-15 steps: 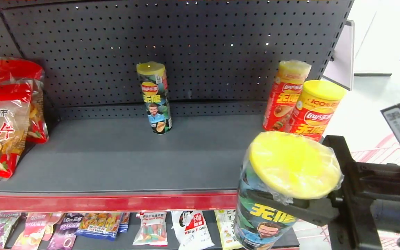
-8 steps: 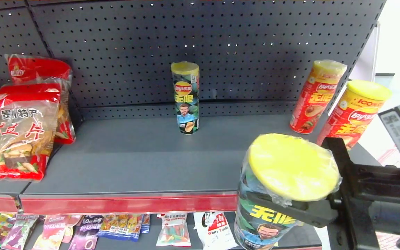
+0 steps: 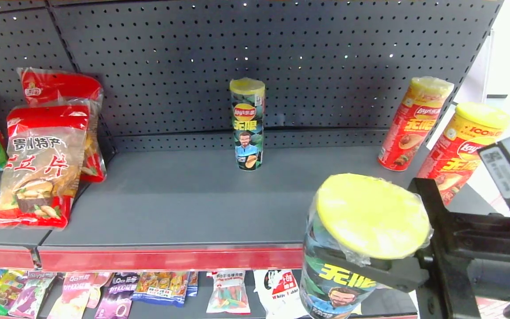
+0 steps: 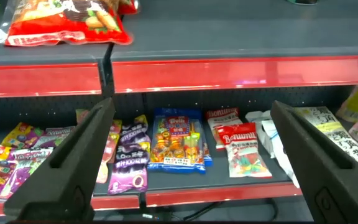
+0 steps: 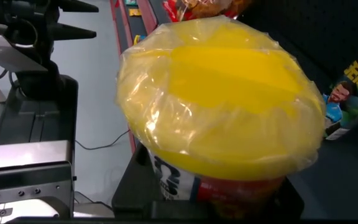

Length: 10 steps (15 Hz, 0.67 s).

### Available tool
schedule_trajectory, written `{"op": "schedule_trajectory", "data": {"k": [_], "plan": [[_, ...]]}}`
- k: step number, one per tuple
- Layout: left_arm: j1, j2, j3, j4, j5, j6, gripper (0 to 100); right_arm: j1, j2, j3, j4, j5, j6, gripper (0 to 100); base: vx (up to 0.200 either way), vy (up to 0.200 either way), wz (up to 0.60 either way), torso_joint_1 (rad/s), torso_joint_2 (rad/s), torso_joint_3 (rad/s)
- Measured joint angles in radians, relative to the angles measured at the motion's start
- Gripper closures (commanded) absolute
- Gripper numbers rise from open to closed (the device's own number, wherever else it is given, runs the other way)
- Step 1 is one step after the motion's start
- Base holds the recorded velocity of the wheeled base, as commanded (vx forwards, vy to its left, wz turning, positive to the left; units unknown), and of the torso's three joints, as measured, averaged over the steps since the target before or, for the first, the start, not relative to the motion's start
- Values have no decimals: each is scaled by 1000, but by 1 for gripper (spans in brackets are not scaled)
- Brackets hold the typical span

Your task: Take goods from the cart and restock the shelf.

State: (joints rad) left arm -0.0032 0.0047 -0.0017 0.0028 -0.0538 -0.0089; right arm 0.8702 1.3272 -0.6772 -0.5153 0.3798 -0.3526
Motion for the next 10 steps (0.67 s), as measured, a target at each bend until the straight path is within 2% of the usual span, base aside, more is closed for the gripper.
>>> {"op": "schedule_trajectory", "data": {"k": [10], "plan": [[0, 0, 0, 0, 0, 0, 0, 1, -1, 10, 0, 0, 0, 100, 0, 0, 0, 0, 0, 0]]}}
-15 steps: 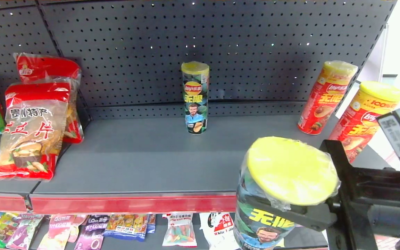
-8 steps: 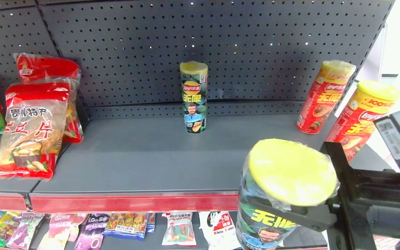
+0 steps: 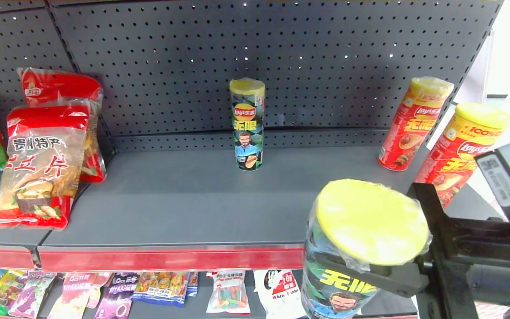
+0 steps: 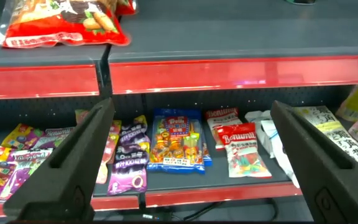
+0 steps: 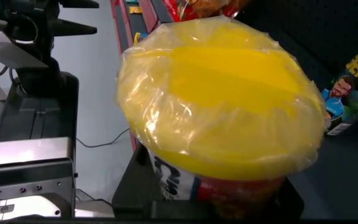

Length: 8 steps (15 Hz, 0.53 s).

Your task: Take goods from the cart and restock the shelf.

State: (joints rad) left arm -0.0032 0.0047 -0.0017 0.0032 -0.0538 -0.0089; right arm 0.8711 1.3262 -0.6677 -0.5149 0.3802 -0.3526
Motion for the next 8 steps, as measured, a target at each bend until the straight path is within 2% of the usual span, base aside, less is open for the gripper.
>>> {"op": "schedule_trajectory", "data": {"k": [1, 6, 8], "plan": [[0, 0, 0, 0, 0, 0, 0, 0, 0, 0, 0, 0, 0, 100, 0, 0, 0, 0, 0, 0], [0, 0, 0, 0, 0, 0, 0, 1, -2, 3, -1, 1, 0, 100, 200, 0, 0, -2, 0, 1], [0, 0, 0, 0, 0, 0, 0, -1, -3, 11, -1, -1, -1, 100, 0, 0, 0, 0, 0, 0]]}}
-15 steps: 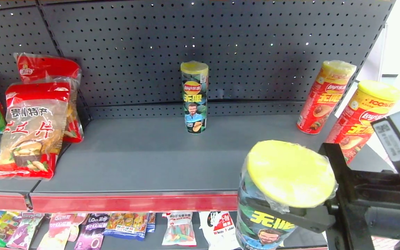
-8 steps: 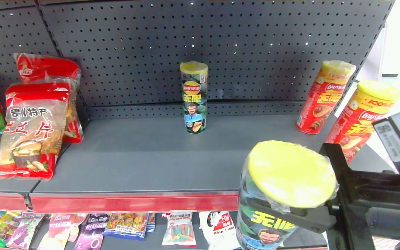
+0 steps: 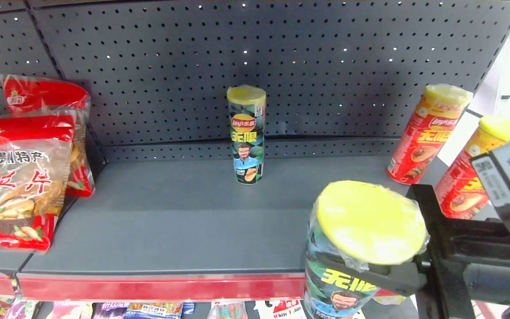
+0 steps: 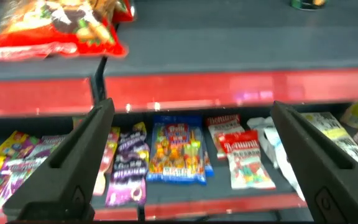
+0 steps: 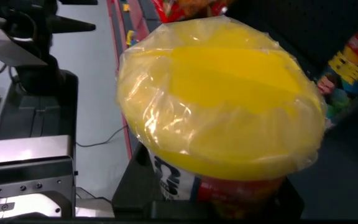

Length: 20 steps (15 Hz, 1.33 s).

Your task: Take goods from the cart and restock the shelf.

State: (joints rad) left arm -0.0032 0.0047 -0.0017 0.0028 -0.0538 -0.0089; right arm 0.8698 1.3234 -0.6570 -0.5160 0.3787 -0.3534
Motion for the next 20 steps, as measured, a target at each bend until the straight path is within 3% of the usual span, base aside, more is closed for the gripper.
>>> {"op": "schedule_trajectory", "data": {"k": [12, 14, 15, 16, 20], "plan": [[0, 0, 0, 0, -1, 1, 0, 1, -9, -25, 0, -16, 1, 100, 0, 0, 0, 0, 0, 0], [0, 0, 0, -2, -5, 31, 0, 1, -6, -29, -2, -16, 1, 100, 0, 0, 0, 0, 0, 0], [0, 0, 0, -6, -16, 82, 0, 1, -6, -29, -2, -16, 2, 100, 0, 0, 0, 0, 0, 0], [0, 0, 0, -9, -28, 104, 0, 1, -7, -29, -2, -15, 2, 100, 0, 0, 0, 0, 0, 0], [0, 0, 0, -11, -48, 108, 0, 0, -10, -24, -2, -15, 5, 100, 0, 0, 0, 0, 0, 0]]}}
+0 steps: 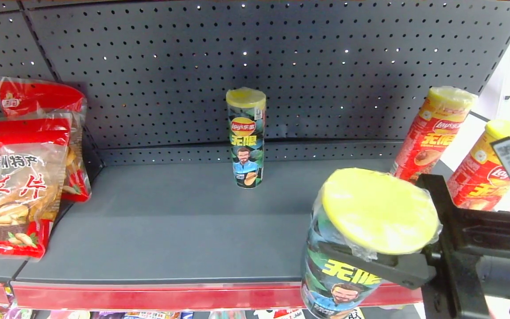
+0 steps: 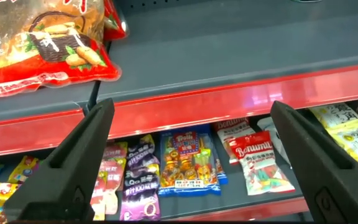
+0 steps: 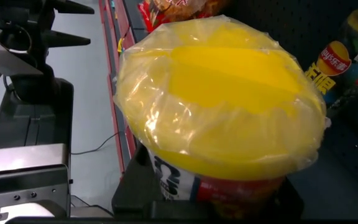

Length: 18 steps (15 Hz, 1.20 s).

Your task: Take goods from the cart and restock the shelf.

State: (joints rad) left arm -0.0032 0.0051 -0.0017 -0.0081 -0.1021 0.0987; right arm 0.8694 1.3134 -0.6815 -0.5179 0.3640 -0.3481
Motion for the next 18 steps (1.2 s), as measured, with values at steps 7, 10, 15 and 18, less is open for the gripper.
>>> {"op": "schedule_trajectory", "data": {"k": [7, 10, 15, 18], "plan": [[-1, 10, -20, -65, 19, -46, 0, -6, 0, -24, 0, -13, 42, 100, 0, 0, 0, 0, 0, 0], [-61, 113, -111, -182, 69, -170, 0, -6, 8, -30, 0, -13, 56, 100, 0, 0, 0, 0, 0, 0], [-128, 326, -299, -211, 44, -163, 0, -9, 18, -48, 1, -13, 67, 100, 0, 0, 0, 0, 0, 0], [-133, 579, -377, -338, -80, -29, 0, -15, 27, -79, 0, -13, 95, 100, 0, 0, 0, 0, 0, 0]]}}
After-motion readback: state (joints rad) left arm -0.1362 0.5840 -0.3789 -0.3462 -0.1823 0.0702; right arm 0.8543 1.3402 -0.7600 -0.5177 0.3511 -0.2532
